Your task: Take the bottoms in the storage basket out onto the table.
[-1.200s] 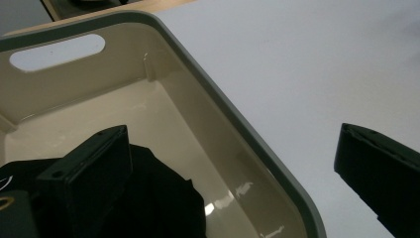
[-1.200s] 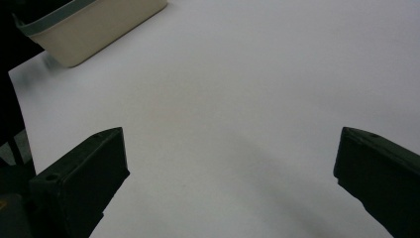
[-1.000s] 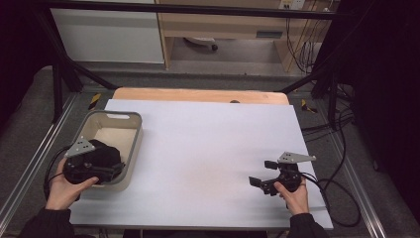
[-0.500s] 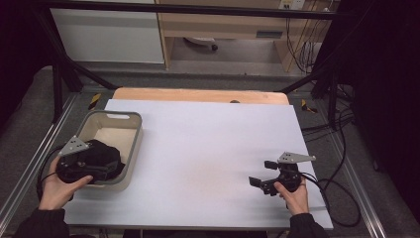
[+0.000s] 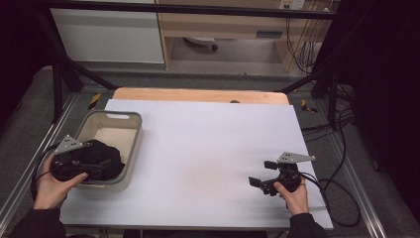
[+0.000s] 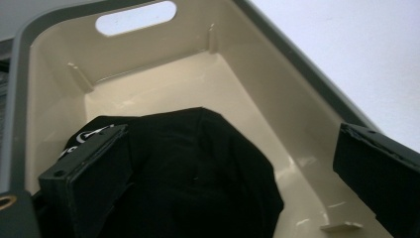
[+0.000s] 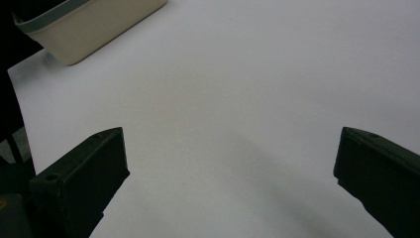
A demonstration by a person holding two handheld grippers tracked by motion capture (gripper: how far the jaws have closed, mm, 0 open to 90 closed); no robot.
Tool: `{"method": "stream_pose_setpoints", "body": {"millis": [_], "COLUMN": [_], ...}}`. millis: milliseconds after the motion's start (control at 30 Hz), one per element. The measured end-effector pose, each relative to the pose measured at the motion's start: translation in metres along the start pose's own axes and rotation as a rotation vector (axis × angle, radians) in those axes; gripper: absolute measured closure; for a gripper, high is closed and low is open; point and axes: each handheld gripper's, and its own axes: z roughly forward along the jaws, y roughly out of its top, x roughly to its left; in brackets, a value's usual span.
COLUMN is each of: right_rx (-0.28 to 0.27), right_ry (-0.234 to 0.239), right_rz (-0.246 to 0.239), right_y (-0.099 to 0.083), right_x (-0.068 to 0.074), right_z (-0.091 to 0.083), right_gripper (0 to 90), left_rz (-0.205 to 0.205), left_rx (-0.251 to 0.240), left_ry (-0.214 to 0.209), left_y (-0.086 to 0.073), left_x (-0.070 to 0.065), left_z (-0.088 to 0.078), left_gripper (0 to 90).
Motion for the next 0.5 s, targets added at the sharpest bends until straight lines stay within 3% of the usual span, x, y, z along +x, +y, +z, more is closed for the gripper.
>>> {"method": "stream_pose_setpoints", "body": {"millis": [500], "right_rx": [0.005], "right_ry": [-0.002], "right_rz": [0.002], "right_y": [0.000], "right_x": [0.000], "right_z": [0.001], "right_gripper": [0.6], "left_rz": [-0.020], "left_rx": [0.044], "left_ry": [0.075], "left_y": [-0.009], "left_x": [0.017], "left_z": [0.004], "left_gripper": [4.6]}}
